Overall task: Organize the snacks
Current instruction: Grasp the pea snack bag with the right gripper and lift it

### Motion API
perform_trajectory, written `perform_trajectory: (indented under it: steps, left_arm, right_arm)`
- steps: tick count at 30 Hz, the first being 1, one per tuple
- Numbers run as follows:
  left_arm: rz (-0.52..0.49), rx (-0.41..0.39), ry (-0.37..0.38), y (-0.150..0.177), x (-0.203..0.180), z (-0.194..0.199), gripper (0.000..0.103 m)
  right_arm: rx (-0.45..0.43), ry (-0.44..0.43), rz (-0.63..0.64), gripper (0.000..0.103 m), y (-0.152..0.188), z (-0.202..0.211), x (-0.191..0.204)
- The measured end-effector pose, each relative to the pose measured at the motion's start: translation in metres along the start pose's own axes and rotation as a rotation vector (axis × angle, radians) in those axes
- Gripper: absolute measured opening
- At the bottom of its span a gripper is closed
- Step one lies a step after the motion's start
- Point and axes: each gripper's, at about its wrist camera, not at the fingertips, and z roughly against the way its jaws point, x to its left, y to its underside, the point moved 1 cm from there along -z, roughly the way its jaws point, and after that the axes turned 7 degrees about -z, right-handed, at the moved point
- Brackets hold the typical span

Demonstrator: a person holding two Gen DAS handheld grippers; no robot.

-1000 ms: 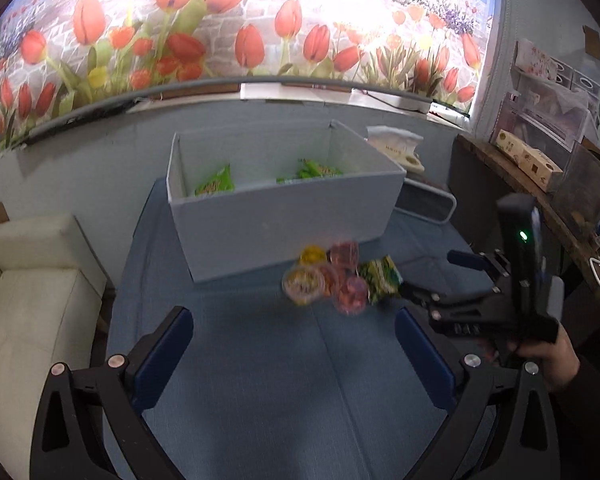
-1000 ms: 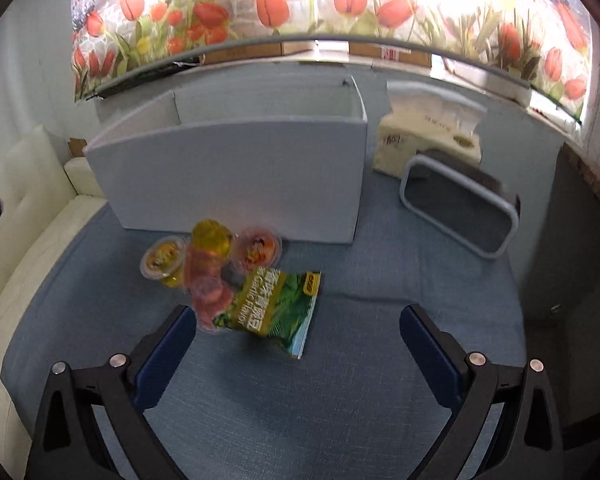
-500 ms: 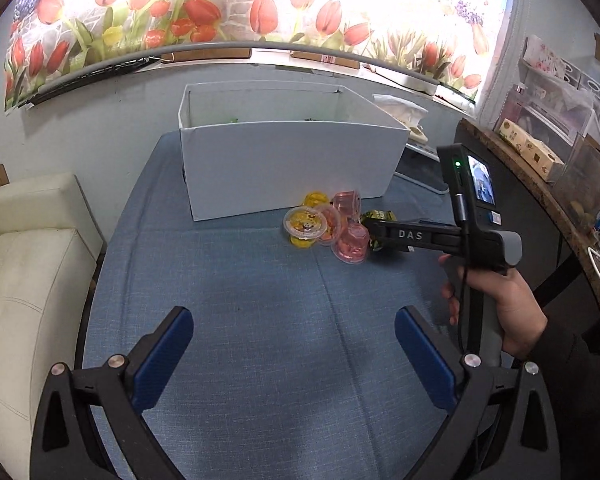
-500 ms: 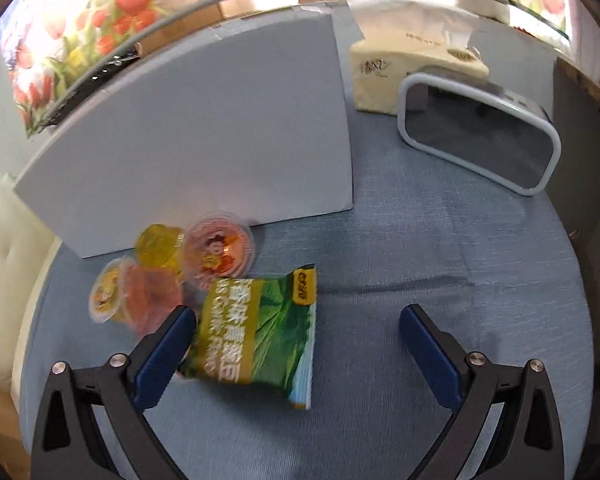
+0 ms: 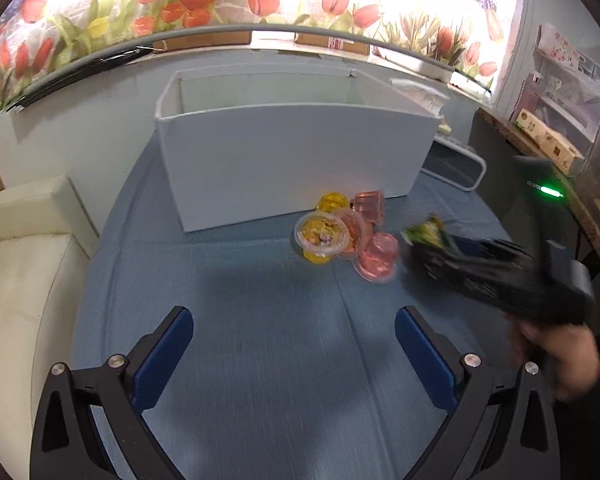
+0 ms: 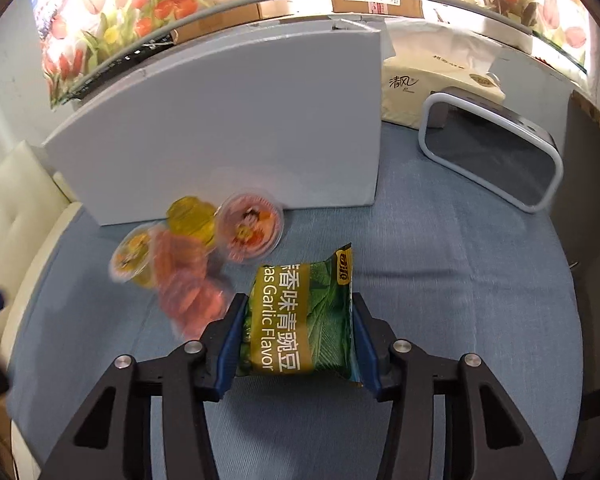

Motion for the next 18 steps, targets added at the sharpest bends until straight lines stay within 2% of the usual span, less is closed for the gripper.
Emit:
perform_trajectory:
  steps: [6,11,14,16,18]
  left_arm:
    - [-0.085,0.011,0.050,-0.022,-0.002,-0.043,0.103]
    - [-0.074,0.041,0.087,-0.036,0.000,-0.071,0.102]
    - [-0.082,0.044,0.083,-0.040,-0.001,-0.082,0.101]
    - [-0.087,0.057,0.091,-0.042,-0.002,-0.089,0.095]
    - [-0.084,0.062,0.137,-0.044,-0.004,-0.096,0.093]
  right_arm:
    - [-0.033,-0.031,0.019,0.053,0.038,0.044,0.003]
    - [-0.058,-0.059,-0.002,0.053,0.048,0.066,0.003]
    - [-0.063,-0.066,-0.024,0.053,0.052,0.072,-0.003]
    - [-0.064,-0.074,-0.042,0.053,0.055,0.077,-0.005]
    - [-0.071,-0.075,-0.049,0.053,0.059,0.082,-0.007]
